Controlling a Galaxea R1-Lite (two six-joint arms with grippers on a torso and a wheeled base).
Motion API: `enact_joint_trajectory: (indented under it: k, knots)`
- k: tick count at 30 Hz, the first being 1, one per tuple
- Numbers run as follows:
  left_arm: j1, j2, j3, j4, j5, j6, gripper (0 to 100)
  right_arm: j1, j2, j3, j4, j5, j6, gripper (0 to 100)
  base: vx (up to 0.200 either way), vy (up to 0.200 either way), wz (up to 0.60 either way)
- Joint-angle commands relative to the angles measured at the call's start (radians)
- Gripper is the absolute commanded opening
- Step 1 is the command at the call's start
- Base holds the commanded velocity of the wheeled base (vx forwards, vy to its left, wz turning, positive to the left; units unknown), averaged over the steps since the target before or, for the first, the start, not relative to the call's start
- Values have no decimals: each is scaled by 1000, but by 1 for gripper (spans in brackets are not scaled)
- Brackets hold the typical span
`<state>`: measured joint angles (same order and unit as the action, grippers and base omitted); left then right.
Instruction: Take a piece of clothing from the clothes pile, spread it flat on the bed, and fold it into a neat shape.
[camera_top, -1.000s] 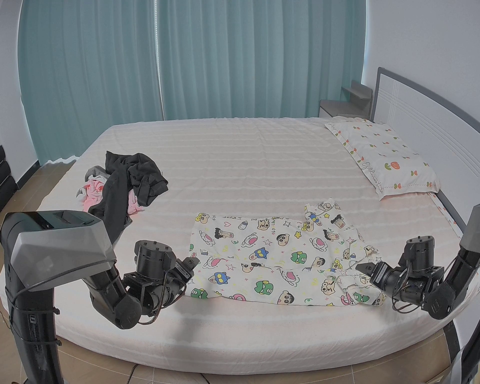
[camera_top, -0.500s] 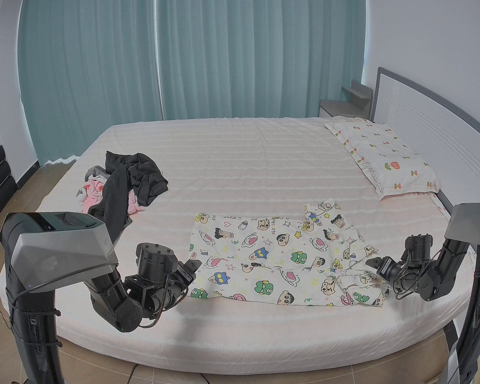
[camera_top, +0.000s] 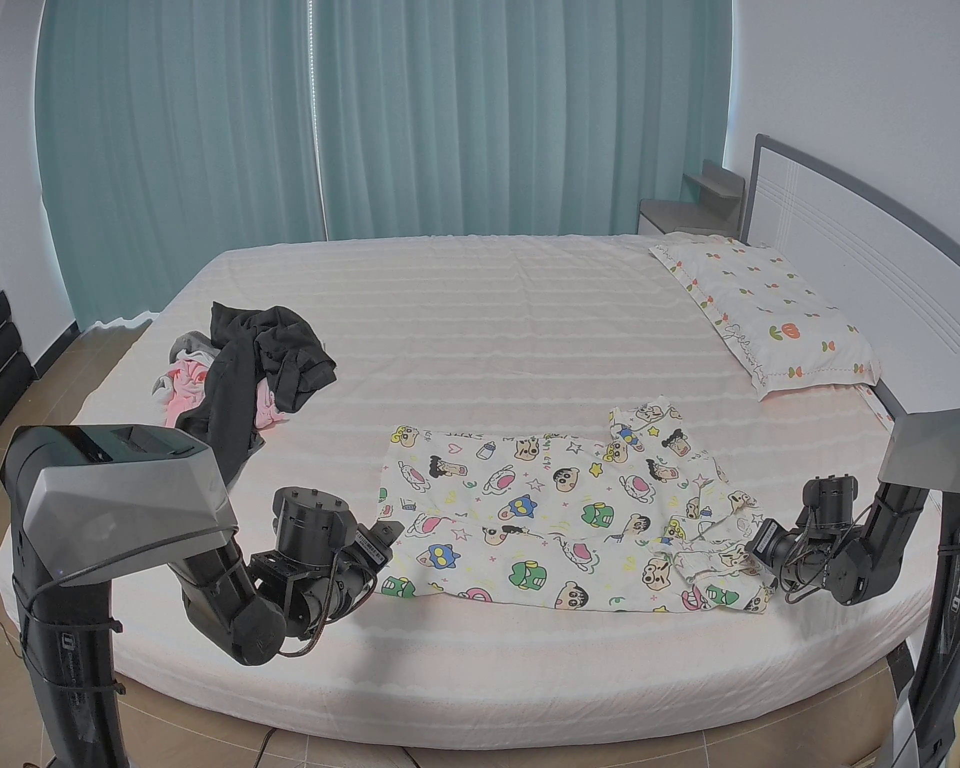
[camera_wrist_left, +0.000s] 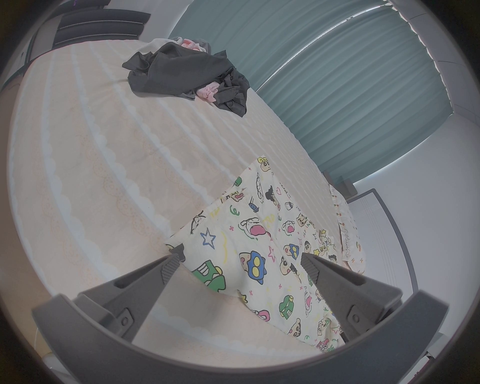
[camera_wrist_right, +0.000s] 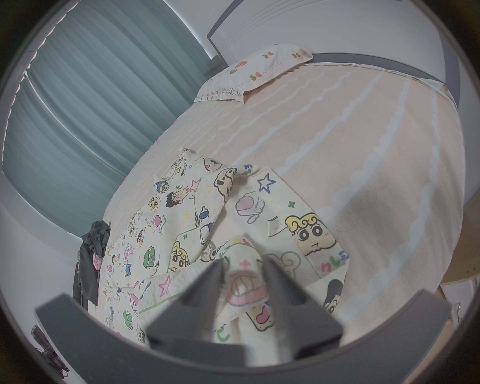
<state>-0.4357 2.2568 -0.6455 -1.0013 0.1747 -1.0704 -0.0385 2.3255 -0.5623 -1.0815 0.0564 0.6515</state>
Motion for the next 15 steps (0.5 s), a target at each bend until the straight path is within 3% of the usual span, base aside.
enact_joint_trajectory:
  k: [1,15]
  knots:
    - [0,3,0,0,0,0,100,-1,2,33,-35,-1,-1,0,0,0,0]
    - [0,0,0,0,0,1,100,51,-181,193,-109,-64,-16,0,0,0,0]
